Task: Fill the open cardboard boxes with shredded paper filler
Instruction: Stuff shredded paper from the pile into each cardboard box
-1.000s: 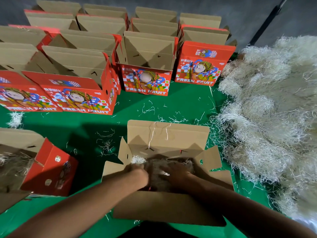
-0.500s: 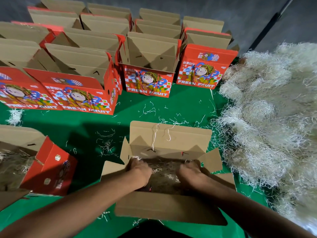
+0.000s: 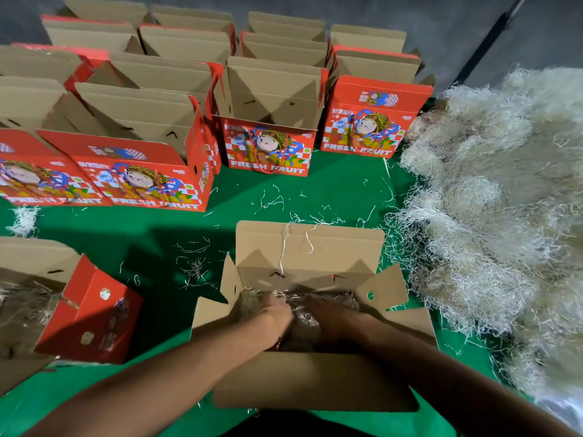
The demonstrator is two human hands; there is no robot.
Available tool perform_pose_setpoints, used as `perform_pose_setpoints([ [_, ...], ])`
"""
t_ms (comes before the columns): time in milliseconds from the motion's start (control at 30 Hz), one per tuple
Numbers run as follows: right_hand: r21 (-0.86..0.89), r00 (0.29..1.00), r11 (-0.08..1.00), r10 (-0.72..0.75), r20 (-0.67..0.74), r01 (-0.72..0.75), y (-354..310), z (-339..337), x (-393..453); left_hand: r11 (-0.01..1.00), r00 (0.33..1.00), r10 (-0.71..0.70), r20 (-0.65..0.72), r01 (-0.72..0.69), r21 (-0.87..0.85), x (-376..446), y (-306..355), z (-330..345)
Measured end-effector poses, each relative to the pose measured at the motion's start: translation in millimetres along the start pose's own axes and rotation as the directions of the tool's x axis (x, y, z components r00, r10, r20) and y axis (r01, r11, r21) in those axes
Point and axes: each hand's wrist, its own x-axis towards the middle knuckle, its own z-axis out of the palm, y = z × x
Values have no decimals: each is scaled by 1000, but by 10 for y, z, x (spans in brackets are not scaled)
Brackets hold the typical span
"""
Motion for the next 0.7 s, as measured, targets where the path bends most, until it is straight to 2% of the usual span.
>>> perform_pose_setpoints([
  [33,43,999,999,19,-37,-18,38,-1,8,998,999,-3,49,-1,68,-8,-10,-23],
  [100,78,993,995,75,-87,-68,50,-12,-6,994,1000,-2,8,1,107,-31,-50,-2],
  [167,20,984,992,127,-124,-125,28,-44,-30,992,996,26,-88,-15,127,-45,-79,8],
  [233,-84,985,985,146,-91,-153,-10,-39,-20,971,954,194,-230,-154,182,0,-38,5],
  [267,-112,986,982,145,-85,-154,-22,-14,-8,952,934,273,-231,-228,203,20,-25,-28],
  [333,-112,982,978,164,-94,-175,-16,22,9,948,928,315,-199,-299,107,42,-14,-55],
  [400,-58,986,988,134,-101,-140,35,23,-4,970,933,231,-277,-241,-3,80,8,-7],
  [433,-23,988,993,115,-105,-118,53,22,-13,960,928,276,-251,-281,17,133,14,3],
  [467,-8,989,994,106,-106,-107,70,23,-23,896,890,428,-157,-394,207,163,12,-15],
  [500,-4,989,995,103,-104,-104,73,19,-38,780,843,533,-70,-458,426,209,35,-4],
  [533,-12,989,995,98,-110,-99,72,26,-37,732,865,499,49,-452,510,227,65,-15],
  [567,-12,989,996,89,-120,-91,71,39,-32,785,910,410,60,-386,484,210,78,-12],
  [633,5,987,997,83,-141,-83,77,76,-18,937,971,236,-29,-220,270,279,89,101],
  [700,5,980,994,109,-167,-110,85,96,-17,984,987,159,-22,-156,89,312,90,199],
])
